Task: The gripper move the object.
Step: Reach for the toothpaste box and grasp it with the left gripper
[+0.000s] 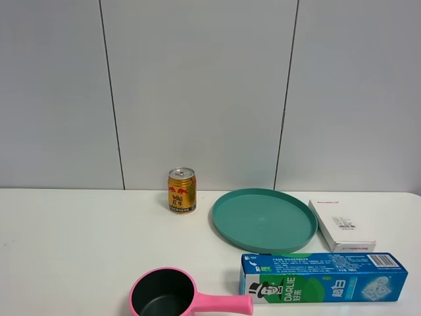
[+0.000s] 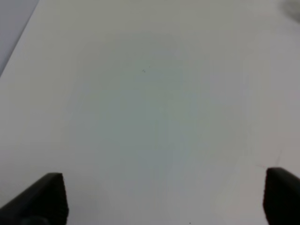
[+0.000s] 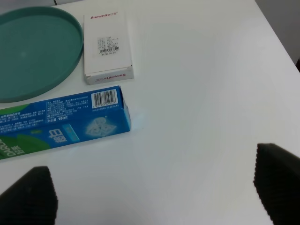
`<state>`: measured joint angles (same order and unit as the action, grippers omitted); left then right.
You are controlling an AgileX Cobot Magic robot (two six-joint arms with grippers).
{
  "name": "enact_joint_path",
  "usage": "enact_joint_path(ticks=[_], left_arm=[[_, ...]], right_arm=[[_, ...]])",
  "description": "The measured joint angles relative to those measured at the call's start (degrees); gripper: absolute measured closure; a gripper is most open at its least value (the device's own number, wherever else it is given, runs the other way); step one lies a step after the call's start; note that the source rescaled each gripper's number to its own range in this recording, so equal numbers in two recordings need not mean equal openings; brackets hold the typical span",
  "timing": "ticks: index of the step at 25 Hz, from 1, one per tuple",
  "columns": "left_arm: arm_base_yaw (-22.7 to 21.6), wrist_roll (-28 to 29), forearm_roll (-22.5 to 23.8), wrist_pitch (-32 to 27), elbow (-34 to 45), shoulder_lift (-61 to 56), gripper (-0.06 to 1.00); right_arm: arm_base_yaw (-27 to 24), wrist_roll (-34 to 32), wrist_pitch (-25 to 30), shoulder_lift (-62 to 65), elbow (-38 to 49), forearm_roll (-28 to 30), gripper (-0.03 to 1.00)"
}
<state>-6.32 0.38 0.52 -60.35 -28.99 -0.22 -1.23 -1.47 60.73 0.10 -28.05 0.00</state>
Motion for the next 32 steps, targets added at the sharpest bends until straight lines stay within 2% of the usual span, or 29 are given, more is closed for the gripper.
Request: enact_joint_path(ticks=[32], left_arm=[[0.0,0.0,0.0,0.0,0.0,0.0,-0.06]], right_arm=[[0.0,0.0,0.0,0.0,0.0,0.0,-0.03]])
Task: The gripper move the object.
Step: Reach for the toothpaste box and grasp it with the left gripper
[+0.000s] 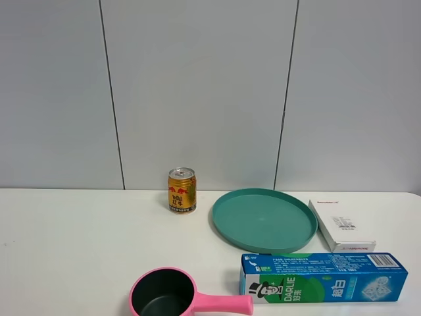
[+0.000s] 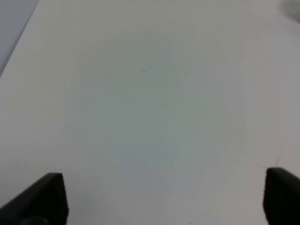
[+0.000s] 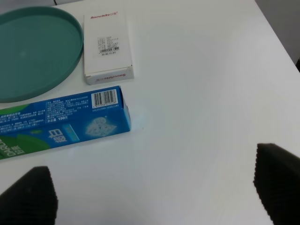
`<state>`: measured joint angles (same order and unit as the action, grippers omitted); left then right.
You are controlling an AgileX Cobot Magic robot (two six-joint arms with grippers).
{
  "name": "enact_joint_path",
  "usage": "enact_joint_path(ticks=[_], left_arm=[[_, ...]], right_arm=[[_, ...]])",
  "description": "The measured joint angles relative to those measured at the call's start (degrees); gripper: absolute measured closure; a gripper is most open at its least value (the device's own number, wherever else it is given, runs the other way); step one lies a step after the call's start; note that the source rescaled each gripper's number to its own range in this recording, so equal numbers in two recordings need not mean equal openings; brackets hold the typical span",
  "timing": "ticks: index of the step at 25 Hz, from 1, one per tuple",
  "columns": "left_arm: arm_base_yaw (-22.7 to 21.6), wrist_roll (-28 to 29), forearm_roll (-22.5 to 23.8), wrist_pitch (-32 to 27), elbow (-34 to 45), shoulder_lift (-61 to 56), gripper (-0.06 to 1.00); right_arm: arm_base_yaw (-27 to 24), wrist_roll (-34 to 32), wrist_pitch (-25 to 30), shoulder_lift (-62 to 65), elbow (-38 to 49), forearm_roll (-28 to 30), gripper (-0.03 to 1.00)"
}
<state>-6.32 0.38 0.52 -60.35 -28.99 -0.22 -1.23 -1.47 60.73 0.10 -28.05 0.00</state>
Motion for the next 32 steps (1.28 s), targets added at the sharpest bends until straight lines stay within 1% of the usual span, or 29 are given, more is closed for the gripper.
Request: enact_joint_path(ticks=[15,17,18,20,22,24,26,27,29,32], left_arm=[[0.0,-0.4,-0.1,0.1,-0.3,0.0,-0.06],[0.0,-0.4,-1.3,0.0,-2.5,1.6,-0.06],[0.0,-0.4,-2.6,0.0,-4.7,3.2,-0.06],[0.0,-2.1,-6.1,-1.0,-9.9,8.9,-0.06],[0.0,-7.6,-10.4,-4.1,-16.1,15.5,-0.06],[0.0,-15.0,-16.0,-6.1,-21.0,22.4,-0.06],[0.0,-23.8,-22.7,-6.2,-24.6,27.7,-0.06],[0.0,-27.8,-27.0,-6.2,-25.5,30.2,-0.06],[0.0,-38.5,-36.2,-6.5,-26.7,34.0,-0.06],[0.0,-54.2,-47.3,-8.4,-26.9,39.6,-0.06]], right_arm=[[0.0,0.0,0.0,0.0,0.0,0.0,-0.03],[0.0,0.0,0.0,0.0,0.0,0.0,-0.03],[0.0,0.0,0.0,0.0,0.0,0.0,-0.03],[0.0,0.0,0.0,0.0,0.0,0.0,-0.03],[0.0,0.0,0.0,0.0,0.0,0.0,-0.03],[0.0,0.0,0.0,0.0,0.0,0.0,-0.03],[0.0,0.0,0.0,0.0,0.0,0.3,-0.03],[0.0,0.0,0.0,0.0,0.0,0.0,-0.03],[0.0,0.0,0.0,0.0,0.0,0.0,-0.03],[0.0,0.0,0.0,0.0,0.0,0.0,-0.03]])
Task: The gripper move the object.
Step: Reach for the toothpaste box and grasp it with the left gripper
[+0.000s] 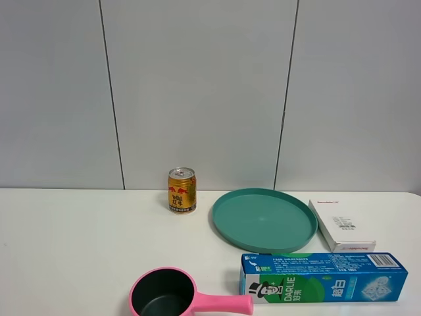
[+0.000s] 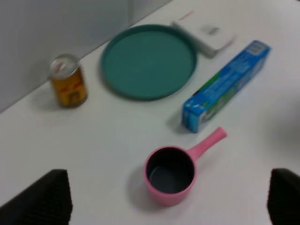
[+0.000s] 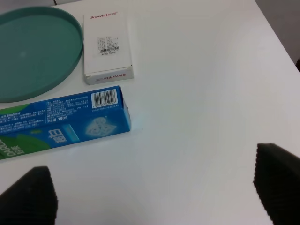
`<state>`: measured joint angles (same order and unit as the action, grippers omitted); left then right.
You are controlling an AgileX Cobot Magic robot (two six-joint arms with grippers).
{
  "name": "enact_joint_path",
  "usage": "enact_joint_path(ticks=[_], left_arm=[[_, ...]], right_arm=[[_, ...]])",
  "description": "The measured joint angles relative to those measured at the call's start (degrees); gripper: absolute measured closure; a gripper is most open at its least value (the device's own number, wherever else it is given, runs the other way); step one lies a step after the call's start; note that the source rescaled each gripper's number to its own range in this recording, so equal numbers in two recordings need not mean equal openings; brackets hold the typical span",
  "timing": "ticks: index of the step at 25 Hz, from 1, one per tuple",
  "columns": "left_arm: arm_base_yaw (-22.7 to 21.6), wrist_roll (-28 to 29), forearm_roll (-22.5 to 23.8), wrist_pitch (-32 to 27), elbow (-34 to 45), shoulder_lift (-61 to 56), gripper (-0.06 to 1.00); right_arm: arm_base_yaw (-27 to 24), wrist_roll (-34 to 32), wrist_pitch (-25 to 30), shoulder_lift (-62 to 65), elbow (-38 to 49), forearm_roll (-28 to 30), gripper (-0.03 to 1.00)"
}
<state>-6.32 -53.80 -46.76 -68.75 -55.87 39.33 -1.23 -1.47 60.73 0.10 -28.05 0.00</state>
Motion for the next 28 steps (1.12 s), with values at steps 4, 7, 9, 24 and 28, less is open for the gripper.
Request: enact_joint_path(ticks=[4,7,9,24,28], left_arm=[[0.0,-13.9,-9.5,-0.3,-0.3,7.0,-0.06],[0.3,-19.6,-11.0,-0.2,-0.4,11.6,-0.06],[1.6,-22.3,-11.0,-0.2,-0.4,14.2,-0.06],[32.3,3.4,6.1,-0.3,-26.6,43.6,-0.06],[38.0,10.2,15.5,-0.3,-38.1,53.4,-0.06]], right_arm=[[0.0,0.0,0.0,0.0,0.0,0.3,-0.03],[0.0,0.0,0.0,0.0,0.0,0.0,-0.03],[0.0,0.0,0.0,0.0,0.0,0.0,-0.03],[0.0,0.0,0.0,0.0,0.0,0.3,-0.03],[0.0,0.0,0.0,0.0,0.0,0.0,-0.03]])
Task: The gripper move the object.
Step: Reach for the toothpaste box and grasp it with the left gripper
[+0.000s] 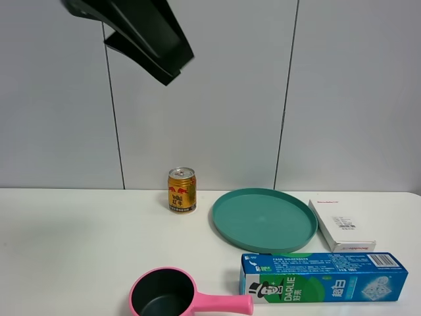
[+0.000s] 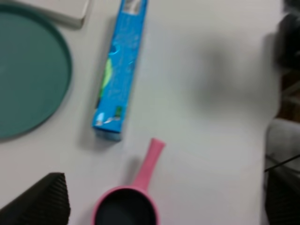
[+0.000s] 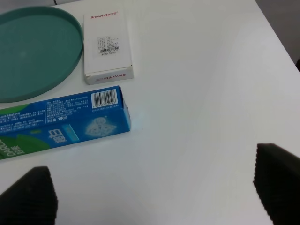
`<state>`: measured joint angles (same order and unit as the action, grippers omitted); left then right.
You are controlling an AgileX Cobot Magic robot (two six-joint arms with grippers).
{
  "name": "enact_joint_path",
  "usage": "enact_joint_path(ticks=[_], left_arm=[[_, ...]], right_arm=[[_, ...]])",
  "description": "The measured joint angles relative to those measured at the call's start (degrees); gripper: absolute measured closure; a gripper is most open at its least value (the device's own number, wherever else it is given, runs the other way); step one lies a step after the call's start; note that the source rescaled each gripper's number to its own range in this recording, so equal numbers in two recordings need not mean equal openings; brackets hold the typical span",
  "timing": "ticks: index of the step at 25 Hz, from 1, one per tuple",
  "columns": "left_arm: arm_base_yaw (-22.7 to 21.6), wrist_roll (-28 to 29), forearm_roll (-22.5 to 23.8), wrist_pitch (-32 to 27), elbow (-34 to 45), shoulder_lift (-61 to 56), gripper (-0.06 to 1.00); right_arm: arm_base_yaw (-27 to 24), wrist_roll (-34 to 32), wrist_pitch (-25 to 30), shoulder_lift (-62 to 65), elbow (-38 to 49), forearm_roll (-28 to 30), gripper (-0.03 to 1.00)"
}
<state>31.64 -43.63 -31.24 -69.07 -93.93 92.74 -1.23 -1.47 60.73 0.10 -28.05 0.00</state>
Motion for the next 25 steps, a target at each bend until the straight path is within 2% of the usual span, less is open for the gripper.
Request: enact_joint_path(ticks=[4,9,14,20,25], left_arm=[[4.9,3.9,7.6,0.0,-8.4,8.8,-0.06],[9.5,3.8,12.3,0.1,-13.7,17.0,-0.06],[13.3,3.5,14.0,1.6,-14.6,21.8,-0.06],[16.8,3.6,21.6,2.6,-14.9,23.7,-0.06],[17.1,3.8,22.2,2.6,-14.9,23.8,-0.06]], right_arm=[[0.0,0.0,0.0,0.0,0.0,0.0,-0.03],[0.0,0.0,0.0,0.0,0.0,0.0,-0.03],[0.0,0.0,0.0,0.0,0.0,0.3,-0.03],[0.0,0.0,0.0,0.0,0.0,0.0,-0.03],[0.0,0.0,0.0,0.0,0.0,0.3,-0.03]])
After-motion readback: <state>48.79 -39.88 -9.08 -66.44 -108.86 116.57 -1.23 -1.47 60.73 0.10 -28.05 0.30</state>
